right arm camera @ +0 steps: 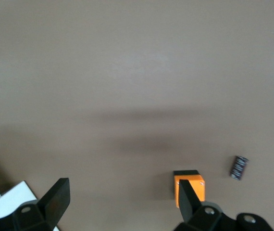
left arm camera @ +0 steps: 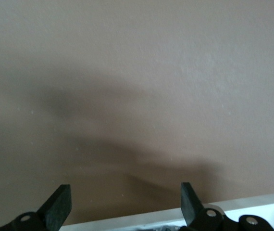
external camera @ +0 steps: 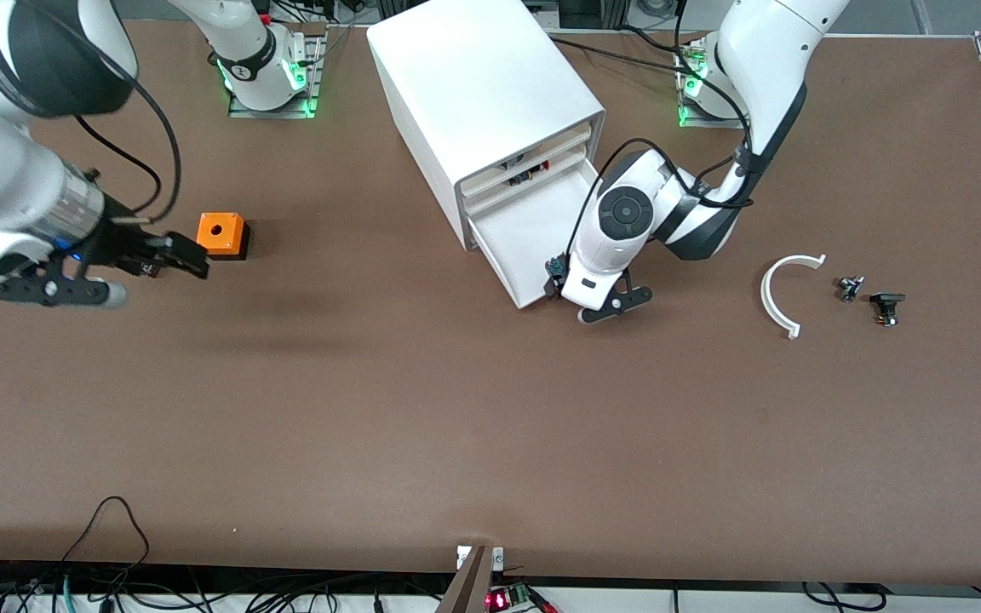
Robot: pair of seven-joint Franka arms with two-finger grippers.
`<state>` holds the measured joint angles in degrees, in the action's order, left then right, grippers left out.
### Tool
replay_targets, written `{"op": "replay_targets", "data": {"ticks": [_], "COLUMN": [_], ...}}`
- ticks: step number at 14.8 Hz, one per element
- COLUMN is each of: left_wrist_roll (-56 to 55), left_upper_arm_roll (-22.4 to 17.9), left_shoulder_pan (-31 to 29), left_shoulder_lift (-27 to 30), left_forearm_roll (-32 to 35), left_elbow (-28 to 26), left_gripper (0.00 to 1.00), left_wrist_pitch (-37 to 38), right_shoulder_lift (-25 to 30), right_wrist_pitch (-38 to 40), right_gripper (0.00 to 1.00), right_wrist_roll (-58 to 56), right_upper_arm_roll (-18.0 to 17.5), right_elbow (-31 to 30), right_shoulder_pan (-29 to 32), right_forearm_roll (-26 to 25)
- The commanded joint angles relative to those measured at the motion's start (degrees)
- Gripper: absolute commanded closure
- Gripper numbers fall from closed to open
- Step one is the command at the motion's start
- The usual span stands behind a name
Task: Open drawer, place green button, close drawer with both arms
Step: 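Push the drawer inward with the left gripper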
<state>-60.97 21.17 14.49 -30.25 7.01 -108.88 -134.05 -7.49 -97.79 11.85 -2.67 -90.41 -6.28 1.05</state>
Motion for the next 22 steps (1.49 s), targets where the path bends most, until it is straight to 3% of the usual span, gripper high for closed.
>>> {"op": "replay_targets", "data": {"ticks": [1,9,20,22], "left_wrist_roll": [-4.7,-8.8,-10.2,-10.2], "left_upper_arm_roll": [2.7,17.3,19.4,19.4], "left_shoulder_pan": [-0.8,-9.6,-9.7,-10.0], "left_shoulder_lift": [1.8,1.7,1.2,1.2], "left_forearm_roll": [1.4,1.1,1.0,1.0], "left_elbow": [-2.7,-5.6,-7.2,-7.1], "left_gripper": [0.00,0.00,0.00,0.00], "left_wrist_pitch": [-0.6,-0.2,-0.6,-0.7], "right_shoulder_lift": [7.8,13.2,9.9,10.0], "right_wrist_pitch": [-1.0,0.4,0.9,1.0], "right_gripper": [0.00,0.00,0.00,0.00], "right_wrist_roll": [-1.9,-7.0,-6.4,-6.4], "right_upper_arm_roll": [0.7,1.7,1.6,1.4], "right_elbow": [-8.3,-11.5,-5.9,-5.8], "right_shoulder_pan": [0.7,2.6,2.4,2.2], "right_forearm_roll": [-1.0,-1.0,-1.3,-3.3]}}
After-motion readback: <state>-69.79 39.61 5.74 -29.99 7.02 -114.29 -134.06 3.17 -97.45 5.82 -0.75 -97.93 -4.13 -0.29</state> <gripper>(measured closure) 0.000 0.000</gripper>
